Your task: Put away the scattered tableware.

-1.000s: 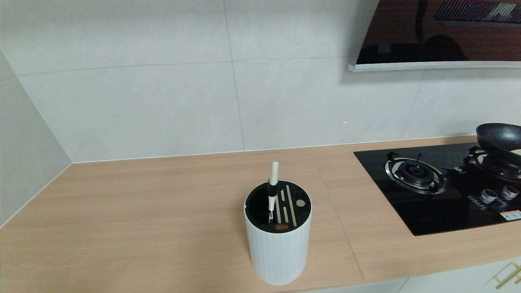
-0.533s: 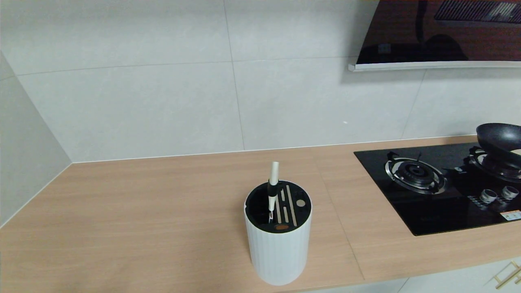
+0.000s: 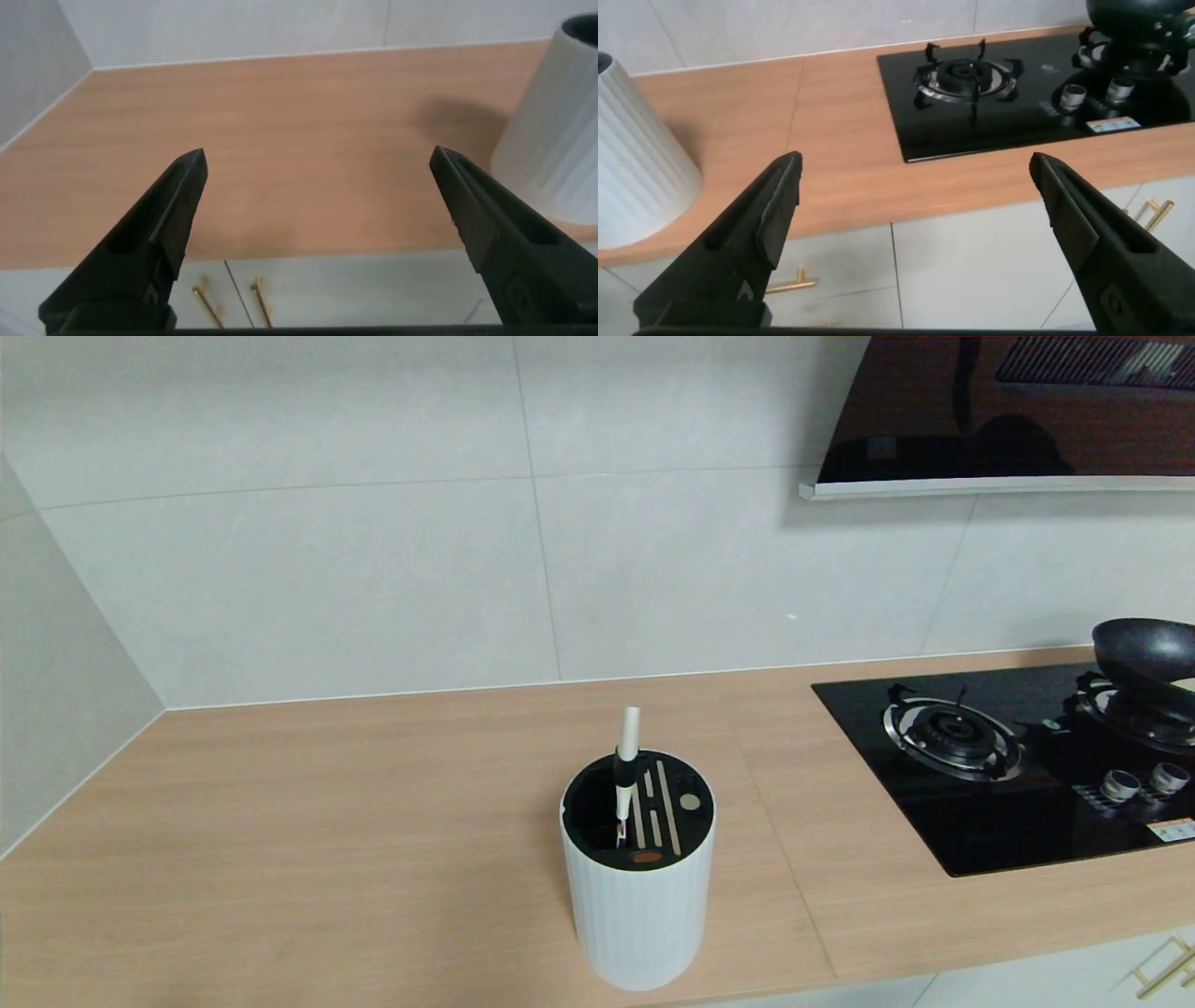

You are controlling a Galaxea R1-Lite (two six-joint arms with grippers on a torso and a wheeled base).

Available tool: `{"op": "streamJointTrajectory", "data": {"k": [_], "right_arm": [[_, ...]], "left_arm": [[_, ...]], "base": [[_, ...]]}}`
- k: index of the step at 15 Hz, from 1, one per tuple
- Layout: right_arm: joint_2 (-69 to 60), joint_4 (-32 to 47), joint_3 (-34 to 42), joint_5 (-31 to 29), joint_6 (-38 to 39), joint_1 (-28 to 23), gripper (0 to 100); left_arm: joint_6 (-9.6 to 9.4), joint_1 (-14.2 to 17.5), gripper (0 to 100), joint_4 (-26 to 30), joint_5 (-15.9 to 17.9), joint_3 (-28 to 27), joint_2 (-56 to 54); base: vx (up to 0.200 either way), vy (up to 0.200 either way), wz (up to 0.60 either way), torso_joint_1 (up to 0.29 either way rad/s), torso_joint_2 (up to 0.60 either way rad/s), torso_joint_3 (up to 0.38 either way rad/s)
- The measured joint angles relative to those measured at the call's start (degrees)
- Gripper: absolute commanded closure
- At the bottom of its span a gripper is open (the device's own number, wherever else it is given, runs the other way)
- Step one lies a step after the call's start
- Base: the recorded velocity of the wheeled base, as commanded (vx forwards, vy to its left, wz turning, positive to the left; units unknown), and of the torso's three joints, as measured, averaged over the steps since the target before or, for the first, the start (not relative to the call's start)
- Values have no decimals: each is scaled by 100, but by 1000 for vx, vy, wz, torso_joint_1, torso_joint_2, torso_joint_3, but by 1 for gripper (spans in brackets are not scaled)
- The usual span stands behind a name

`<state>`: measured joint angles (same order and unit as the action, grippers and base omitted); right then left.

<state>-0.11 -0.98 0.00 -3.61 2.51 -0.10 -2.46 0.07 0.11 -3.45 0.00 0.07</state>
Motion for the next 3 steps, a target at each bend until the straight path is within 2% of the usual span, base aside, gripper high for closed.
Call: {"op": "streamJointTrajectory", "data": {"k": [1,3], "right_arm": [[0,0,0,5,-2,0,0],[0,2,0,6,-5,0,0]], "left_arm": [[1,-2,0,5,30,0,0],[138,0,0,10,37,0,0]], "base": [[0,0,0,0,0,0],[0,0,0,0,0,0]]}}
